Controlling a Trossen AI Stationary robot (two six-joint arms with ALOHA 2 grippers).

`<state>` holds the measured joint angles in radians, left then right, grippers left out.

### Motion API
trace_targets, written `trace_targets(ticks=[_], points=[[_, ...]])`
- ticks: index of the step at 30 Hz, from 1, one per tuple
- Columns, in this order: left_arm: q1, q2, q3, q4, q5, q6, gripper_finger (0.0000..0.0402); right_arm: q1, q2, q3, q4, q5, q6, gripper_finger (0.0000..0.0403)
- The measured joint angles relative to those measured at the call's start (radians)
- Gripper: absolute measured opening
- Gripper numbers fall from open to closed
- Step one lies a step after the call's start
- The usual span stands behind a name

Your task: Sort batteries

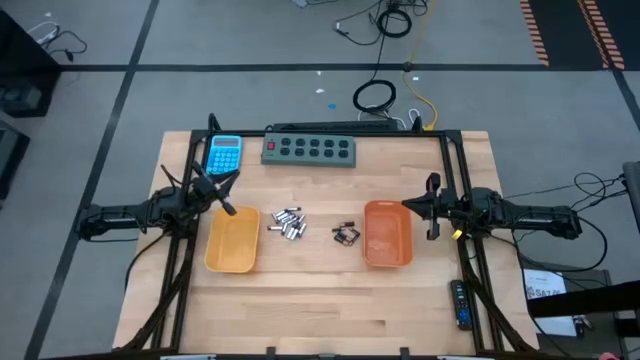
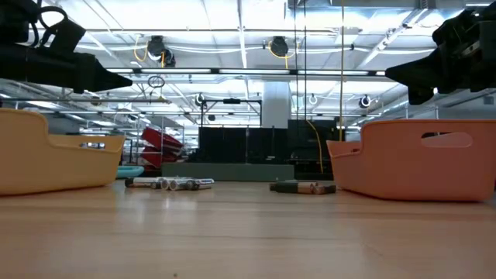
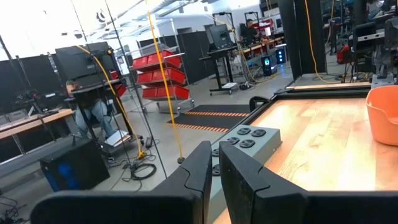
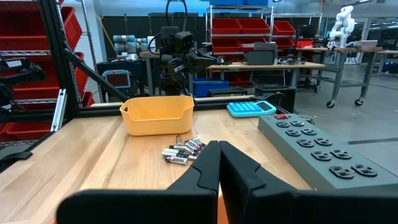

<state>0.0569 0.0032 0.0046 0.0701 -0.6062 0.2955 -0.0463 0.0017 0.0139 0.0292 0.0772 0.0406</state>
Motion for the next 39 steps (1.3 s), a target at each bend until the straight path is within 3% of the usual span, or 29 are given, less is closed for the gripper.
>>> trace_targets(ticks=[31, 39], points=[[0.0, 0.0, 0.0, 0.0, 0.0, 0.0, 0.0043, 0.0, 0.0, 0.0, 0.006, 0.001, -0.005, 0.0], [0.0, 0.0, 0.0, 0.0, 0.0, 0.0, 0.0043, 0.001, 0.0, -0.002, 0.158, 0.072, -0.024, 0.0]])
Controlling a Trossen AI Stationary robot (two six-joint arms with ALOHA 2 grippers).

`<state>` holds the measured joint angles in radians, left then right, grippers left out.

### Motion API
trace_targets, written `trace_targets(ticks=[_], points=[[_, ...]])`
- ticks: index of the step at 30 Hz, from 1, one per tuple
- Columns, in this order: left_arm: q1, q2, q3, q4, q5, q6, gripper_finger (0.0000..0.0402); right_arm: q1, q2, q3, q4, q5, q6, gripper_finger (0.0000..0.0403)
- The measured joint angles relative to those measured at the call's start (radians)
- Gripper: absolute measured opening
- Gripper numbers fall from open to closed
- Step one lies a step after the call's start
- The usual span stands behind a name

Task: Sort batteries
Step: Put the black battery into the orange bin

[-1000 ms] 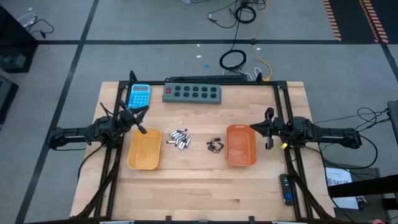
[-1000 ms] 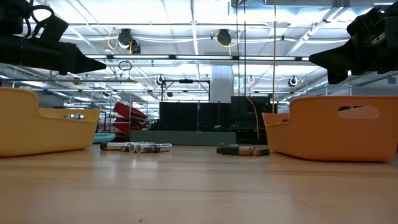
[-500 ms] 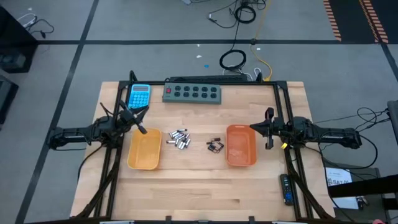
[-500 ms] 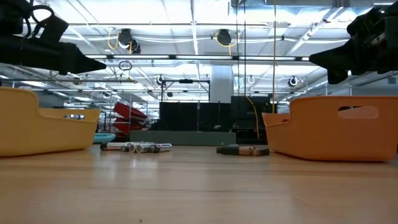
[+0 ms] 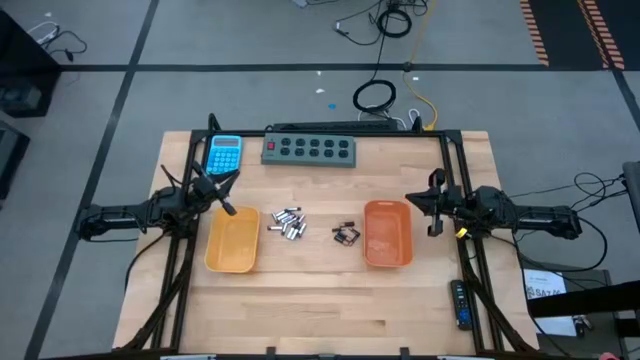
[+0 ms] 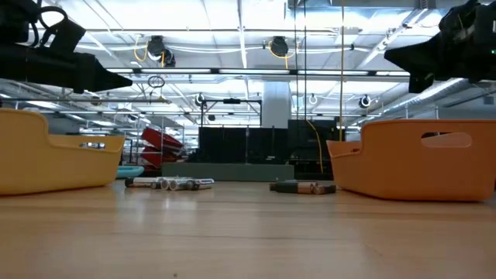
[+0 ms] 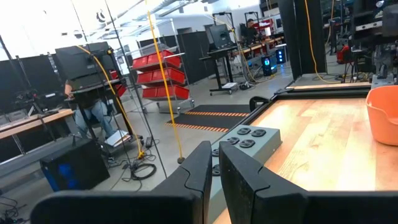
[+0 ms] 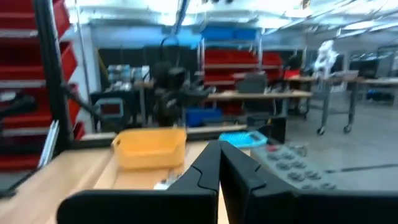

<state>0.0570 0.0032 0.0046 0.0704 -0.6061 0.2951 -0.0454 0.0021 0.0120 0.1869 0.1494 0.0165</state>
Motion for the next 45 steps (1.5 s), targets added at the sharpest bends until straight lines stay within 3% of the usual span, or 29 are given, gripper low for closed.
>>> trace_targets(ticks=[2, 5, 9, 12, 15, 25, 28, 32, 37, 42, 45], points=[[0.0, 0.0, 0.0, 0.0, 0.0, 0.0, 0.0043, -0.001, 0.0, 0.0, 0.002, 0.083, 0.02, 0.0], [0.0, 0.0, 0.0, 0.024, 0.001, -0.016, 0.0043, -0.001, 0.005, 0.0, -0.003, 0.083, 0.09, 0.0], [0.0, 0.0, 0.0, 0.039, 0.001, -0.249, 0.0043, -0.001, 0.008, 0.0, -0.008, 0.086, 0.189, 0.0], [0.0, 0.0, 0.0, 0.039, 0.001, -0.336, 0.0043, -0.001, 0.009, 0.001, -0.01, 0.082, 0.314, 0.0], [0.0, 0.0, 0.0, 0.039, 0.001, -0.34, 0.0043, -0.001, 0.009, 0.002, -0.017, 0.08, 0.403, 0.0], [0.002, 0.0, 0.0, 0.069, 0.001, -0.342, 0.0043, -0.001, 0.01, 0.002, 0.014, 0.079, 0.442, 0.0], [0.002, 0.0, 0.0, 0.129, -0.002, -0.325, 0.0043, 0.0, 0.01, 0.003, 0.046, 0.012, 0.455, 0.0], [0.002, 0.0, 0.0, 0.154, -0.053, -0.307, 0.0043, 0.001, 0.011, 0.002, -0.005, 0.027, 0.517, 0.0], [0.003, 0.0, 0.0, 0.159, -0.057, -0.286, 0.0043, 0.002, 0.01, 0.003, 0.053, -0.068, 0.541, 0.0], [0.003, 0.0, 0.0, 0.174, -0.051, -0.357, 0.0043, 0.001, 0.011, 0.003, 0.049, -0.061, 0.537, 0.0], [0.003, 0.003, 0.0, 0.175, 0.007, -0.36, 0.0043, 0.001, 0.013, 0.003, 0.033, -0.018, 0.544, 0.0]])
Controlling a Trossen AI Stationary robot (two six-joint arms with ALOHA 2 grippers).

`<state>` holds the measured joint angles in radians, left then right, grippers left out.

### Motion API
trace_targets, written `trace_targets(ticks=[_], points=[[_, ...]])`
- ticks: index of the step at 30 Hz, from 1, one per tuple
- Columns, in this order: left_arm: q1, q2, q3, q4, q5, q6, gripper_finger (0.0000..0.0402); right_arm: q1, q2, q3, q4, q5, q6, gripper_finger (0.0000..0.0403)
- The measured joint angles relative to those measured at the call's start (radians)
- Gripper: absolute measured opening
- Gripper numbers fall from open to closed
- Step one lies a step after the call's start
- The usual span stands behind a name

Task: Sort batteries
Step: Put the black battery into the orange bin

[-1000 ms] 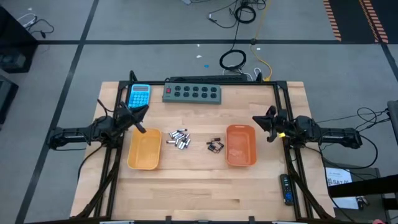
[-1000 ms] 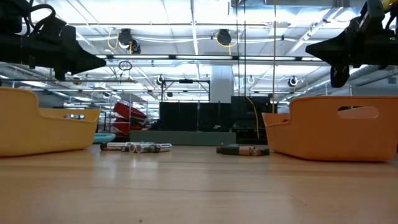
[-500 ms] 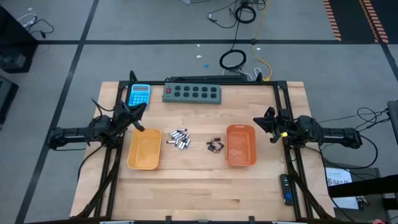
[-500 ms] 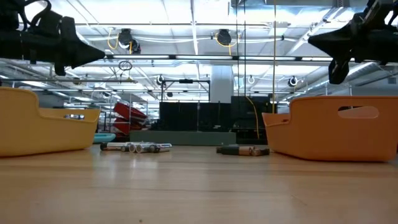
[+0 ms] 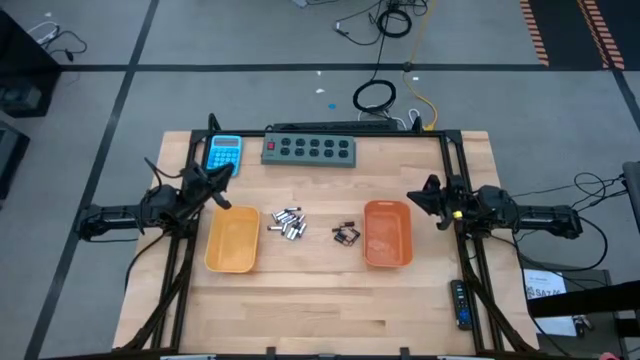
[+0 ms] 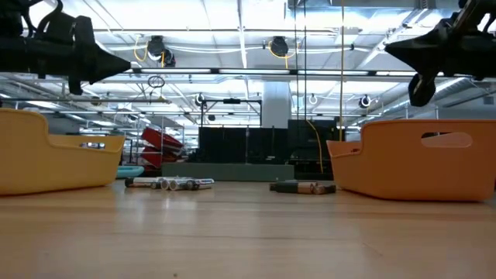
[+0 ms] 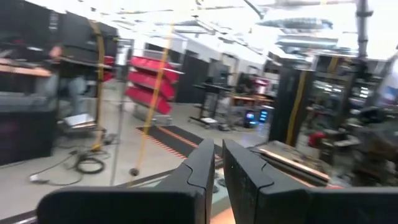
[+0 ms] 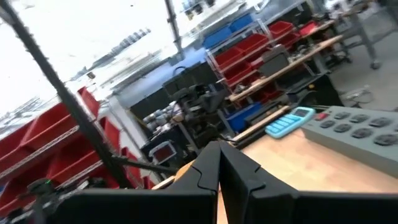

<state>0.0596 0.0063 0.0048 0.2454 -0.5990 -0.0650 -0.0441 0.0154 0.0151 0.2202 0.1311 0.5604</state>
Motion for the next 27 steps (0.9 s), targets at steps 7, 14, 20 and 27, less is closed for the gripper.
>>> trace_targets(ticks=[7, 14, 20, 27], points=[[0.0, 0.014, 0.026, 0.006, 0.046, 0.07, 0.0043, 0.0, 0.147, 0.178, -0.012, 0.0, -0.191, 0.0032], [0.0, 0.018, 0.032, 0.038, 0.036, 0.233, 0.0043, -0.001, 0.593, 0.5, -0.023, 0.093, -0.603, 0.0038], [0.0, 0.017, 0.034, 0.045, -0.012, 0.105, 0.0043, -0.01, 0.964, 0.672, 0.222, 0.076, -0.765, 0.0038], [0.0, 0.018, 0.043, -0.092, 0.027, -0.009, 0.0043, -0.047, 1.241, 0.948, -0.195, 0.048, -0.68, 0.0042]])
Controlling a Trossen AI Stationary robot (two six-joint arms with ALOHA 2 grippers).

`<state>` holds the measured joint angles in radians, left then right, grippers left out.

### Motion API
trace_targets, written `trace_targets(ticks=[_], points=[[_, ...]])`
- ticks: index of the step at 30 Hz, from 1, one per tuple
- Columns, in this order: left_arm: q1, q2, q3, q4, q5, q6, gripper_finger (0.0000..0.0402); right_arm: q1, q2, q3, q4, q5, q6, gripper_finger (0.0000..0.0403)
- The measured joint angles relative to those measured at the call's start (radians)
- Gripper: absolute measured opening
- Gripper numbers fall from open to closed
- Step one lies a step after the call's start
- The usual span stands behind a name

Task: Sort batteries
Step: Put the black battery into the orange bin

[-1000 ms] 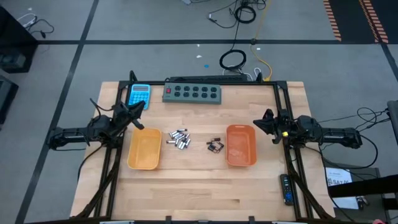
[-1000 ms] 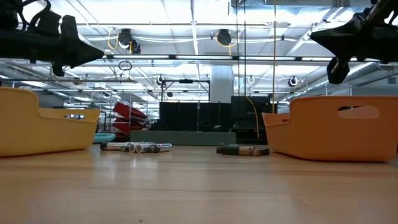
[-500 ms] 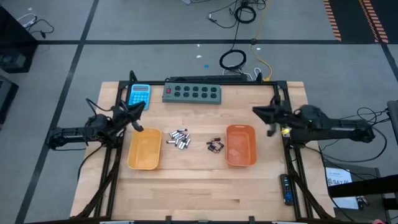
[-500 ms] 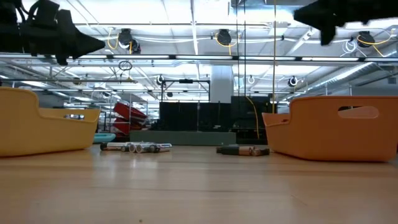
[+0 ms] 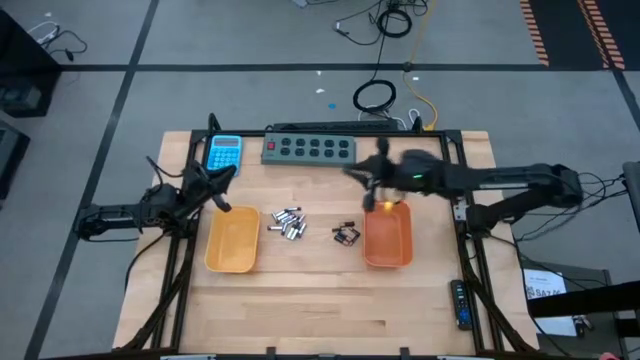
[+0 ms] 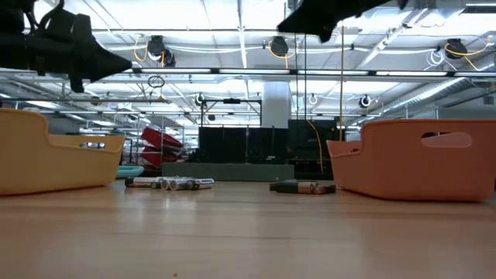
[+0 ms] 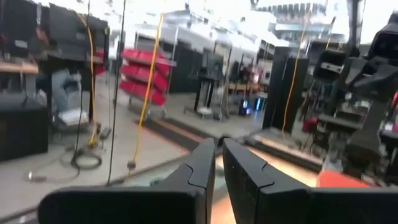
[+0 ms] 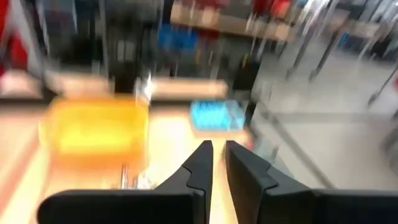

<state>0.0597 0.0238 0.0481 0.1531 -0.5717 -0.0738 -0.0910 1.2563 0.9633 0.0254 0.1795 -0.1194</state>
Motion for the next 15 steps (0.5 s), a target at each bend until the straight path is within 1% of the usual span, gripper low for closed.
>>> trace_targets(ticks=[3, 6, 10, 12, 15], points=[[0.0, 0.0, 0.041, -0.122, -0.003, -0.076, 0.0043, -0.013, 0.071, 0.094, -0.13, -0.01, -0.012, 0.0056], [0.0, 0.013, 0.072, -0.19, -0.001, -0.104, 0.0043, -0.027, 0.147, 0.151, -0.24, -0.062, 0.008, 0.0068], [0.0, 0.071, 0.122, -0.197, -0.002, -0.103, 0.0043, -0.024, 0.25, 0.203, -0.34, -0.101, 0.02, 0.007], [0.0, 0.123, 0.143, -0.2, -0.002, -0.103, 0.0043, -0.022, 0.289, 0.226, -0.356, -0.112, 0.03, 0.007], [0.012, 0.225, 0.186, -0.196, -0.006, -0.081, 0.0043, -0.015, 0.345, 0.225, -0.397, -0.128, 0.022, 0.0071]])
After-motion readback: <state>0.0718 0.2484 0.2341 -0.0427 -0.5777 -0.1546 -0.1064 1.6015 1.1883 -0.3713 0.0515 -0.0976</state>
